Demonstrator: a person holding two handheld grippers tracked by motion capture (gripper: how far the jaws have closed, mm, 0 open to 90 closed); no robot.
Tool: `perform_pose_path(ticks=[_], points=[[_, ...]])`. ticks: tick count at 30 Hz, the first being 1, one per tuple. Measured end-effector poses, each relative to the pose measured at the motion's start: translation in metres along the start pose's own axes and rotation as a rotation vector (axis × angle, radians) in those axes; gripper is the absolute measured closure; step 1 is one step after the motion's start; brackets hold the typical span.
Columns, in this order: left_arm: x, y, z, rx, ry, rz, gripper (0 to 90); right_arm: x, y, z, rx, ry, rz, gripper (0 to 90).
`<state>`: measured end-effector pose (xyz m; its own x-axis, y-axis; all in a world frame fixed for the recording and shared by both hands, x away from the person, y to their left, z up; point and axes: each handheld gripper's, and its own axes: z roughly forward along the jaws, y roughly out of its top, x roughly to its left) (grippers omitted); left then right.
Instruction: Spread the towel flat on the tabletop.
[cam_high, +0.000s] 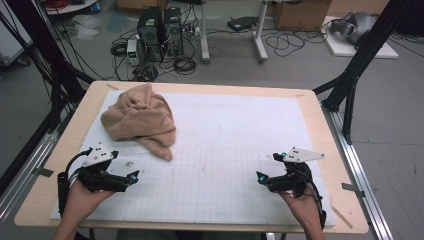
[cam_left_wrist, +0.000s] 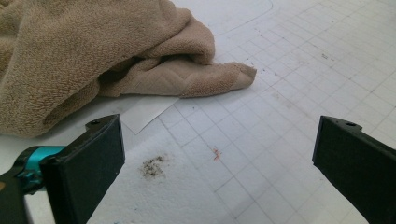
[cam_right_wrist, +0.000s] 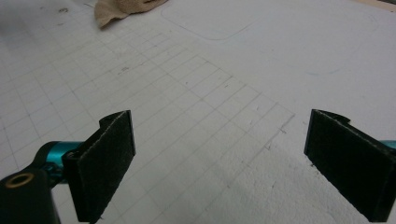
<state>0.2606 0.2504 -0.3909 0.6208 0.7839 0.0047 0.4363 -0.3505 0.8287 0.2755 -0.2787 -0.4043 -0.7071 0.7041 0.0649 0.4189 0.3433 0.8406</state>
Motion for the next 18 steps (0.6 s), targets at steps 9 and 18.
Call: perform_pose_path(ticks=[9,18], points=[[-0.0006,-0.0004,-0.0016,0.007,0.008,0.005,2.7,-0.0002,-0.0027,0.0009,0.002,0.005,-0.002,7.8],[-0.0045,0.0013,-0.0028,0.004,-0.009,0.008,8.0,0.0072,-0.0057,-0.0014,-0.019,-0.005,-0.025,7.8]])
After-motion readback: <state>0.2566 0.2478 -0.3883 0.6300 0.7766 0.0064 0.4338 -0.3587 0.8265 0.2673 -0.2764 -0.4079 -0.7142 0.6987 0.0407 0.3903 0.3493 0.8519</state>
